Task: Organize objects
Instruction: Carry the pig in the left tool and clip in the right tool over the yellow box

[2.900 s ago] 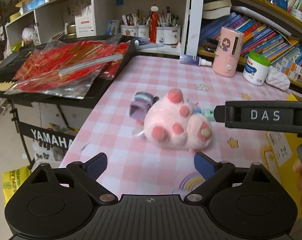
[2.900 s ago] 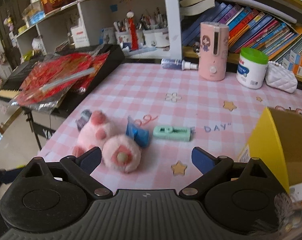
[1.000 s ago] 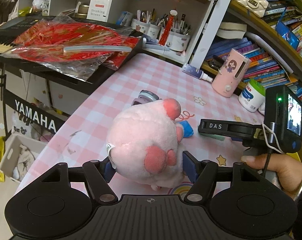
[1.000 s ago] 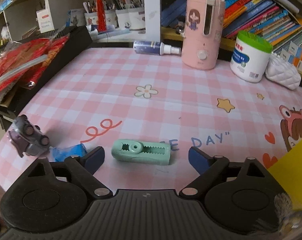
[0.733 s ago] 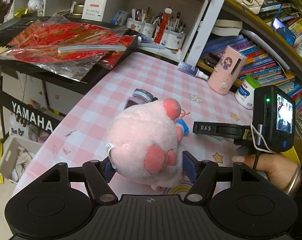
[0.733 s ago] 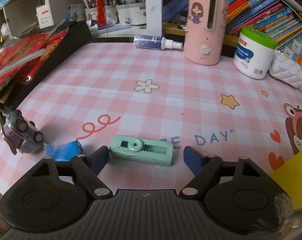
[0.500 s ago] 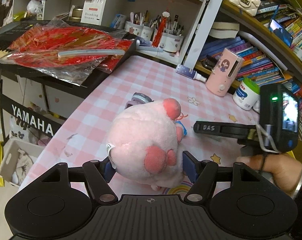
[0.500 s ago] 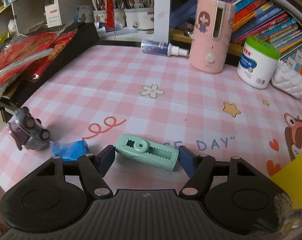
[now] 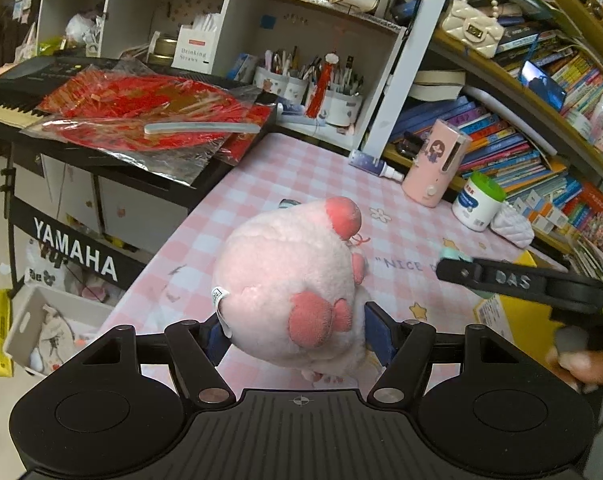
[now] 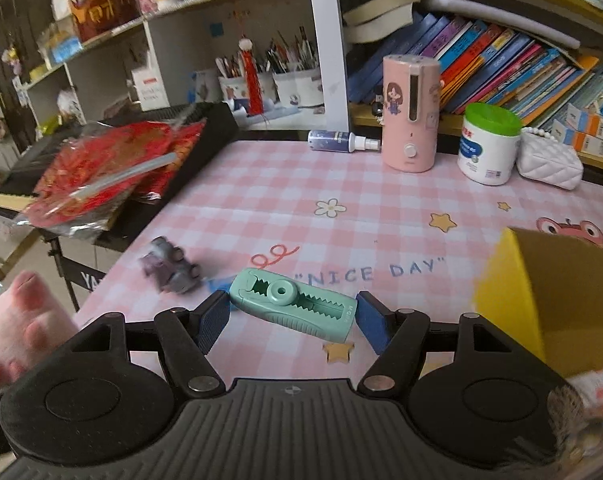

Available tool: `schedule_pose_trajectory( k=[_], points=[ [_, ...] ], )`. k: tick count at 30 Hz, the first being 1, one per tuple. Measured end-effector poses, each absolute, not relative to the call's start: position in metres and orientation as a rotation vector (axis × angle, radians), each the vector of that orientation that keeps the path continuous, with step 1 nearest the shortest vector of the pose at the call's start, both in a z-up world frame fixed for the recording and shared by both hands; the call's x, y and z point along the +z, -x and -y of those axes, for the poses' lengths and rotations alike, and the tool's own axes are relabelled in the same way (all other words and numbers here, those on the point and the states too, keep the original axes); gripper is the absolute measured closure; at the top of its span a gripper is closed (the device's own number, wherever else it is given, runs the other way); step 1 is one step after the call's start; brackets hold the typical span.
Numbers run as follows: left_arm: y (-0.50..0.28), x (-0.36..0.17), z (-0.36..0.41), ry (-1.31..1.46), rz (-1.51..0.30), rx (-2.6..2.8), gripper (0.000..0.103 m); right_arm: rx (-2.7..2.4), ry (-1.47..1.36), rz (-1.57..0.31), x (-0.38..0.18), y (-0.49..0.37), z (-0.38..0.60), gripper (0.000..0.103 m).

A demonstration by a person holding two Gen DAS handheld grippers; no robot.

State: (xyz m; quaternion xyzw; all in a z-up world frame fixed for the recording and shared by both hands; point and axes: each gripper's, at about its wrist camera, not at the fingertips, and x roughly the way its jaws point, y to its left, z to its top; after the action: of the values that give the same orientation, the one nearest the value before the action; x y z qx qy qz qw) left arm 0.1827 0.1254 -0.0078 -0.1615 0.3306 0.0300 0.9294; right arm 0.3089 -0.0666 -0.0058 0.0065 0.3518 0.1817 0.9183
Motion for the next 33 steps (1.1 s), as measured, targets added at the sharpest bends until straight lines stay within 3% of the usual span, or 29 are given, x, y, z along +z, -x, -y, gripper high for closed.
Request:
schedule_pose_trajectory(
  k=[33],
  points=[
    [-0.02, -0.002, -0.124, 0.266, -0.675, -0.068, 0.036, 0.272, -0.061, -0.758, -0.015, -0.087, 0.087, 0.036]
  ],
)
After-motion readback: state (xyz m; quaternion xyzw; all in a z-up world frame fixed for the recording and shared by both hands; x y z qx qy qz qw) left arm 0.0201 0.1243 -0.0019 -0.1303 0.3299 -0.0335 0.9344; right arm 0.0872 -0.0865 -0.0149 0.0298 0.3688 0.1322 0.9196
